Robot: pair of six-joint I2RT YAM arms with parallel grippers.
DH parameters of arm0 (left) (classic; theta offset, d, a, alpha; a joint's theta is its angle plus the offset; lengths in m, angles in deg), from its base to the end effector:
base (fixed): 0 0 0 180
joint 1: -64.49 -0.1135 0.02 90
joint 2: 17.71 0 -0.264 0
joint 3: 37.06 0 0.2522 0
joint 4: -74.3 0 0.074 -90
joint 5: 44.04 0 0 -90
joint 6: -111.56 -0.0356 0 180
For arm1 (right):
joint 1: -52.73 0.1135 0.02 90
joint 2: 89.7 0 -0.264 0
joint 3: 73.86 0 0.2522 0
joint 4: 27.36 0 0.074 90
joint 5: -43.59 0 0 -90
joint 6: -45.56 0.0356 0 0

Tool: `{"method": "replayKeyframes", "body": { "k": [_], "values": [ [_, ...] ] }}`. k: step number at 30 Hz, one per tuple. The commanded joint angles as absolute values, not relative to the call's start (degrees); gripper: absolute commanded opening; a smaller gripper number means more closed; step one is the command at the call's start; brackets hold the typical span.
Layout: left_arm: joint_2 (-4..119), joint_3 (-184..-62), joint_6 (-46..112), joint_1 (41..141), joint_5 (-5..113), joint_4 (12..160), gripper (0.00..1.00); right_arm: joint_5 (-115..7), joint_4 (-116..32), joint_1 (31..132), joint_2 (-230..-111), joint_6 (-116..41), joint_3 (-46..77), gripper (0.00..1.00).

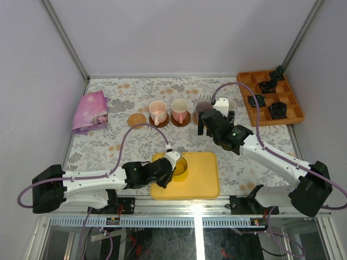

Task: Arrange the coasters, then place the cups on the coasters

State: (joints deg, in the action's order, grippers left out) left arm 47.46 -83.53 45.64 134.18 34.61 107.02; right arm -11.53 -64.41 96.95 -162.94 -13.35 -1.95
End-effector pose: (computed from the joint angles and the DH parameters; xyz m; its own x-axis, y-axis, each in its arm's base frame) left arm 0.0815 -0.2001 0.1871 -0.6055 0.4835 -0.6321 0.6899 0.7149 -0.1140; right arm 0.2126 0.1785 0.2964 -0.5106 0.0942 -0.8547 0.0150 0.9948 0.1007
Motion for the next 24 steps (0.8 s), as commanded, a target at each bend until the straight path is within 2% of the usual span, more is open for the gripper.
{"method": "replayKeyframes", "body": {
  "k": [1,10,18,24],
  "values": [
    [47.63,-84.57,45.58,134.08,32.03,105.9,0.02,-10.36,-63.16,96.6,-161.58,-12.23,-2.23,0.98],
    [43.15,-85.66,46.2,134.04,22.27,108.06,0.0,-9.11,-62.96,96.67,-160.82,-12.21,-3.17,0.98],
    [39.01,-92.44,47.91,133.31,9.69,115.55,0.0,-8.65,-60.42,96.64,-161.5,-14.18,-2.6,0.98],
    [36.34,-96.43,49.03,125.54,4.29,118.92,0.0,-7.63,-58.33,96.65,-163.93,-17.05,0.11,0.98]
  ]
}}
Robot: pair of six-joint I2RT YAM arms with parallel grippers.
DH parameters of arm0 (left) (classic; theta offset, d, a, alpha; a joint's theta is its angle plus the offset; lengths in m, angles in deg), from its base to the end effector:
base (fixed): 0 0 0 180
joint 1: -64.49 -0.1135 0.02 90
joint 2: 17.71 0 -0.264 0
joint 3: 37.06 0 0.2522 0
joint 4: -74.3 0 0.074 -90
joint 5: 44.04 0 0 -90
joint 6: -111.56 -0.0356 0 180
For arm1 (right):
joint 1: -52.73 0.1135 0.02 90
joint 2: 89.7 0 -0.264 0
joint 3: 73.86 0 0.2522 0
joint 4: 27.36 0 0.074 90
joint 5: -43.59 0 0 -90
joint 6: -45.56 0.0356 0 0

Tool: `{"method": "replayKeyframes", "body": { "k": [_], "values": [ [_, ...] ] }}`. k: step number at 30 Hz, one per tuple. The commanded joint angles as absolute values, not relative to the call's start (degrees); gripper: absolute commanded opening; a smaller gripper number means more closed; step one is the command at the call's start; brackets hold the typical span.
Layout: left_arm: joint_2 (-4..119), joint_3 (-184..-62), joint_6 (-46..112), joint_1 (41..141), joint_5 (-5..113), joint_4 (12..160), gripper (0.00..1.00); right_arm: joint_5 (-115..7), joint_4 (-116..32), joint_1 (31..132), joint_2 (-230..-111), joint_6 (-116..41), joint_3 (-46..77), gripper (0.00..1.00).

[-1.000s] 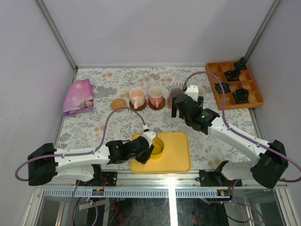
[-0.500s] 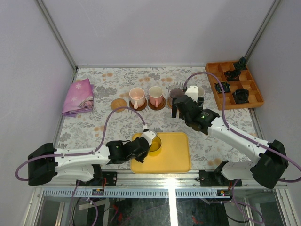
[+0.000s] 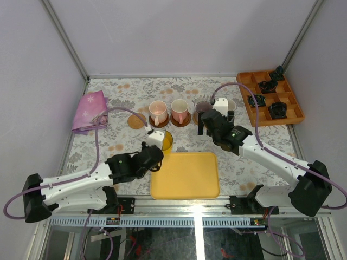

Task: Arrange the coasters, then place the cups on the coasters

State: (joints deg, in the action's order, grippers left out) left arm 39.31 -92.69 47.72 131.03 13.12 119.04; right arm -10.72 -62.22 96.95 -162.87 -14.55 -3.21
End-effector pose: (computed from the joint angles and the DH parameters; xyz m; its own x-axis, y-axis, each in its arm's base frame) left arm 0.0975 -0.1762 0.2539 -0.5314 0.2941 -0.7944 0.4310 0.9012 0.0454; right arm 0.2132 0.1785 0.2926 -0.4939 0.0841 -0.8654 0.0138 0.9959 0.0889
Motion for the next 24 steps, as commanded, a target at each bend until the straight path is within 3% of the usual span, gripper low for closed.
{"method": "replayKeyframes", "body": {
  "k": [1,9,15,24],
  "values": [
    [35.6,-96.55,47.99,122.99,4.58,117.66,0.0,-7.52,-57.72,96.64,-164.42,-17.82,0.49,0.98],
    [39.83,-99.28,39.56,96.58,15.7,105.69,0.0,-6.82,-53.53,96.6,-169.23,-23.84,5.91,0.98],
    [48.2,-101.85,34.82,86.83,22.07,97.51,0.0,-5.81,-52.46,94.0,-171.64,-25.89,10.66,1.0],
    [59.57,-101.97,33.05,77.83,30.6,87.99,0.0,-11.82,-52.52,80.39,-172.44,-23.28,11.95,1.0]
  ]
}}
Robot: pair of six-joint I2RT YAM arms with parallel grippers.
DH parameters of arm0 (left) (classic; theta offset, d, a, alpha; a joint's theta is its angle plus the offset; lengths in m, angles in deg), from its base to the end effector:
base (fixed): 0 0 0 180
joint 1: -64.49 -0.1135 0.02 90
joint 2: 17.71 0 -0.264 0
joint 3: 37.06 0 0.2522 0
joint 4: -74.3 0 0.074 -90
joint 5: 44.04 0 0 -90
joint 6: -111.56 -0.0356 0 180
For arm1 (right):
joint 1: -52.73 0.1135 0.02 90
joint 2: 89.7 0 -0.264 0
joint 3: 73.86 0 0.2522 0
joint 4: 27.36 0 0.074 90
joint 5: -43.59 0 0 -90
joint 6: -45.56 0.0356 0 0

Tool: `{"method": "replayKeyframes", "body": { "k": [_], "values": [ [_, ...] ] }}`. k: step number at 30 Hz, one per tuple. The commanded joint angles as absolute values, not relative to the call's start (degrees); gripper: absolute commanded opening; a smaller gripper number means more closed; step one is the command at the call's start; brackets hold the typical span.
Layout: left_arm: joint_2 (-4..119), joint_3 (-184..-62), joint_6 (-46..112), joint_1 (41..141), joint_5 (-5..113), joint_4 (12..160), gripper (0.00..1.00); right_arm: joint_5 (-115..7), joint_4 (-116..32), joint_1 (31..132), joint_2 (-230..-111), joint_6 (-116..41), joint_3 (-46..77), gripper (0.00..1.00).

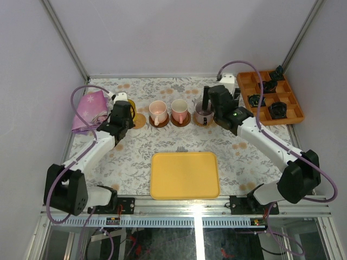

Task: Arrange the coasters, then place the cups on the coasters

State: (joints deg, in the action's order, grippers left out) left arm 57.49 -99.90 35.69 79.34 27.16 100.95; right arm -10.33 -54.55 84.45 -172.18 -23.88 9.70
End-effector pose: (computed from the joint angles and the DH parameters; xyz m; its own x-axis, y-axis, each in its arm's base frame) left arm 0.2761 -0.0613 0.2470 -0.5902 -0.0826 -0.8030 -0.1480 0.9890 0.0070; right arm 0.2916 0.1556 0.3348 -0.3418 0.1224 -0.9318 0.1548 0.9853 0.0727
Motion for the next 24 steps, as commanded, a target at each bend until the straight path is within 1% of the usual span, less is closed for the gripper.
{"method": "replayKeyframes", "body": {
  "k": [1,8,24],
  "values": [
    [60.47,-102.05,32.62,77.7,31.06,87.02,0.0,-12.05,-52.23,79.73,-172.69,-23.6,11.97,1.0],
    [65.43,-101.56,31.57,77.59,32.62,81.11,0.0,-12.96,-51.71,77.71,-174.83,-23.74,12.44,1.0],
    [67.43,-98.4,31.85,77.59,33.64,80.57,0.0,-14.0,-52.98,77.52,-174.68,-21.71,11.76,1.0]
  ]
}}
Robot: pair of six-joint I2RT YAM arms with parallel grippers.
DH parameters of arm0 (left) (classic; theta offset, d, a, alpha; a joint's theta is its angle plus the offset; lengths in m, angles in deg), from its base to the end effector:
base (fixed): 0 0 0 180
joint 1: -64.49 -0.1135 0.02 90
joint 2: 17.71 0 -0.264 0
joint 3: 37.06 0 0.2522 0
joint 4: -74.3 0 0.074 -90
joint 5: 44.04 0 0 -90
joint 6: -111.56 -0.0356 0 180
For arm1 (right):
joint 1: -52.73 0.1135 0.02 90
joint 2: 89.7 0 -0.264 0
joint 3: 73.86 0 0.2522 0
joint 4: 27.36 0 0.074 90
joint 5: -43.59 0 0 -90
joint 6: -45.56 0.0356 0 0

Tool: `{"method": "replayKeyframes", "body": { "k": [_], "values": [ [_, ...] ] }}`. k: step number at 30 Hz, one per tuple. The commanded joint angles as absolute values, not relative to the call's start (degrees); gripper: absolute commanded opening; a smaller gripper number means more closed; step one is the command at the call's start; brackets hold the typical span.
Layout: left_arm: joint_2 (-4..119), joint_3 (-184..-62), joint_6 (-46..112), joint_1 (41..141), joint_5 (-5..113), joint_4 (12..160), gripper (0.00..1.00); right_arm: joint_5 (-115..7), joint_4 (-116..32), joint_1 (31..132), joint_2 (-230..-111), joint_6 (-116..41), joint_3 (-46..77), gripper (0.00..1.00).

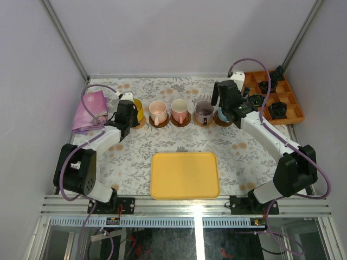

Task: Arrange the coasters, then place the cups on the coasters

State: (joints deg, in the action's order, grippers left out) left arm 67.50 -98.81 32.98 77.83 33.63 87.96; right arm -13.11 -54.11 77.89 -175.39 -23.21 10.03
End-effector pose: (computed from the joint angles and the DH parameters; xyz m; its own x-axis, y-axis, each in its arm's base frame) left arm 0.3093 -0.0655 0.2105 -0.5874 -0.0595 -0.8071 -0.0577 0.9978 -0.0316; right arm 0.3191 0.1283 0.3192 -0.3738 0.1588 -0.9138 0.2323 0.9699 0.0735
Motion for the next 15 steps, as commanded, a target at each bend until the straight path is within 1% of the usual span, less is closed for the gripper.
{"method": "replayKeyframes", "body": {
  "k": [1,15],
  "values": [
    [67.67,-98.31,31.85,77.59,33.66,80.63,0.0,-14.04,-53.2,77.53,-174.77,-21.53,11.79,1.0],
    [70.15,-98.77,31.41,77.59,33.61,79.89,0.0,-15.24,-53.53,77.56,-176.42,-20.38,12.74,1.0]
  ]
}}
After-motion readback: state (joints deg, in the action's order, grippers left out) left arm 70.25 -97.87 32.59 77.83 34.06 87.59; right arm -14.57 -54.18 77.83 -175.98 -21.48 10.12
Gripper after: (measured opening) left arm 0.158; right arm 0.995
